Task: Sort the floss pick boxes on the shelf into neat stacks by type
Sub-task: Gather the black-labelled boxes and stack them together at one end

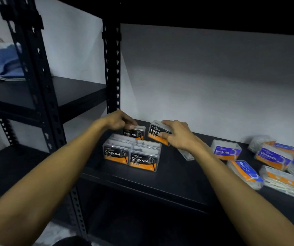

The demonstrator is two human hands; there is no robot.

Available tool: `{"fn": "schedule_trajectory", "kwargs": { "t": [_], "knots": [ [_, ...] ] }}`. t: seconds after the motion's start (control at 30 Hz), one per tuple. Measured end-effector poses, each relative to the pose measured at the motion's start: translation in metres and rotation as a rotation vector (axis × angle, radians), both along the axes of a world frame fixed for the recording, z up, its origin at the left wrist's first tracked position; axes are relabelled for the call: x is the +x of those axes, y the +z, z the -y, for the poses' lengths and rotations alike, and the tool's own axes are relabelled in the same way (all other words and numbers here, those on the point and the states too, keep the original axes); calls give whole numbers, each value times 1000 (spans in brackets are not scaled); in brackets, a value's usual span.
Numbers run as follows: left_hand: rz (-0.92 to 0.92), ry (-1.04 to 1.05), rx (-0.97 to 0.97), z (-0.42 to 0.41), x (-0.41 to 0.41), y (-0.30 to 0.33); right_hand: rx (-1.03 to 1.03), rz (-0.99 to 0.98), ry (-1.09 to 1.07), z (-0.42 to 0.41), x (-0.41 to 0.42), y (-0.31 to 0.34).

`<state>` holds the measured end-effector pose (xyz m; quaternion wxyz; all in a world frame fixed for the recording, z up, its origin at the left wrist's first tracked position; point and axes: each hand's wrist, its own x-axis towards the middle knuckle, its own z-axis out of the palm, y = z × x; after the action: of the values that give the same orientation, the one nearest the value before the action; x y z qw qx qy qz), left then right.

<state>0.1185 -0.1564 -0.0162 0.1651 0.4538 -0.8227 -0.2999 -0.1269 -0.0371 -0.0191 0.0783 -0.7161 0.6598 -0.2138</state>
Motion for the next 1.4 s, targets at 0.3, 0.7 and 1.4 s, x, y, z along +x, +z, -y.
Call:
{"fn": "schedule_trajectory", "kwargs": {
  "t": [0.3, 0.7, 1.4],
  "knots": [
    [-39, -10, 72, 5, 24, -1, 254, -76, 135, 26, 10, 0],
    [-48, -18, 96, -12, 33, 3, 211, 106, 155, 23, 12, -1],
    [-246, 61, 29, -53, 24, -36, 417, -31, 181, -26, 38, -2]
  ]
}}
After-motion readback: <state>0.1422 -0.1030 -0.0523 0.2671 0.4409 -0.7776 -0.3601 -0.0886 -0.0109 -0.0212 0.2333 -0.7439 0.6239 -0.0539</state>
